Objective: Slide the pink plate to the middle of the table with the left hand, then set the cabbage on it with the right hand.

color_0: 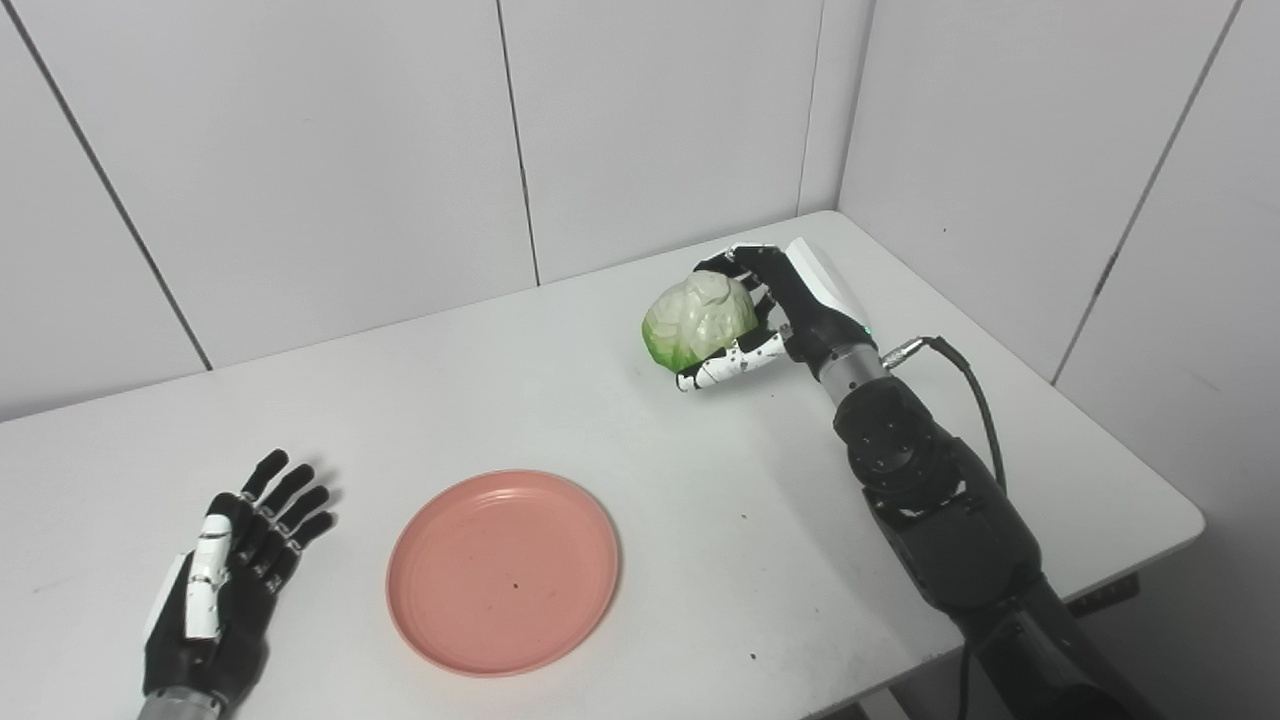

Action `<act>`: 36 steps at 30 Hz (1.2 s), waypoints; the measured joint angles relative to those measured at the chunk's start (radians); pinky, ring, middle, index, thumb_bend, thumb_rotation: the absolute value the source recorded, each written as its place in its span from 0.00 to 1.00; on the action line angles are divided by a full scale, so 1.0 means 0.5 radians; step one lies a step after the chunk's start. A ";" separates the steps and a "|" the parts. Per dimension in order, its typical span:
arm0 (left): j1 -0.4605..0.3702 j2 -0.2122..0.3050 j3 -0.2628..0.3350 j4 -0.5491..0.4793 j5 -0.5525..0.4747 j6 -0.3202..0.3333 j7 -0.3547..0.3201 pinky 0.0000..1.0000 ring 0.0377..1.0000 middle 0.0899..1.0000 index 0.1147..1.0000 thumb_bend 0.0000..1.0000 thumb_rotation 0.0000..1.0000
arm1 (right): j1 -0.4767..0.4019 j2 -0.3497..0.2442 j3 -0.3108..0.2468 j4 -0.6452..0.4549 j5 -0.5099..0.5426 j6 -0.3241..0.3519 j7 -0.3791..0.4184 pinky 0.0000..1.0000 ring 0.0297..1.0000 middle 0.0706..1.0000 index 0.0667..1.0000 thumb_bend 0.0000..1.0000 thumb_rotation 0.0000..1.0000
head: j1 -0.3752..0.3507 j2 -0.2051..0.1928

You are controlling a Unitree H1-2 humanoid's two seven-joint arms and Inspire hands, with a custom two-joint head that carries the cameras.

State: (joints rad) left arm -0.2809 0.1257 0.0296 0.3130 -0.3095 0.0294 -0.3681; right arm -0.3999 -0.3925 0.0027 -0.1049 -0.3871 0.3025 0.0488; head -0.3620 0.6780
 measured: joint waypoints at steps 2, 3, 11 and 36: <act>0.006 -0.017 -0.015 -0.021 0.021 0.000 0.025 0.87 0.88 0.90 0.89 0.49 1.00 | -0.017 0.007 0.022 -0.047 -0.002 0.001 0.038 0.34 0.39 0.41 0.49 0.53 0.00 | 0.058 0.006; 0.010 -0.023 -0.024 -0.031 0.034 0.000 0.038 0.87 0.88 0.90 0.89 0.49 1.00 | -0.022 0.011 0.036 -0.072 -0.004 0.002 0.057 0.33 0.39 0.41 0.49 0.53 0.00 | 0.089 0.009; 0.040 -0.154 -0.094 -0.148 0.152 0.077 0.231 0.86 0.87 0.89 0.88 0.47 1.00 | -0.062 0.078 0.134 -0.196 -0.004 0.031 0.193 0.33 0.38 0.41 0.49 0.53 0.00 | 0.304 0.040; 0.052 -0.309 -0.196 -0.293 0.352 0.251 0.441 0.90 0.91 0.92 0.91 0.43 1.00 | -0.013 0.404 0.527 -0.152 -0.058 0.043 0.277 0.30 0.36 0.40 0.49 0.53 0.00 | 0.641 0.156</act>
State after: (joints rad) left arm -0.2550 -0.0285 -0.0683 0.1665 -0.1337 0.1547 -0.1475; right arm -0.4063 -0.1904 0.2662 -0.1810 -0.4163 0.3238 0.1873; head -0.0415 0.7562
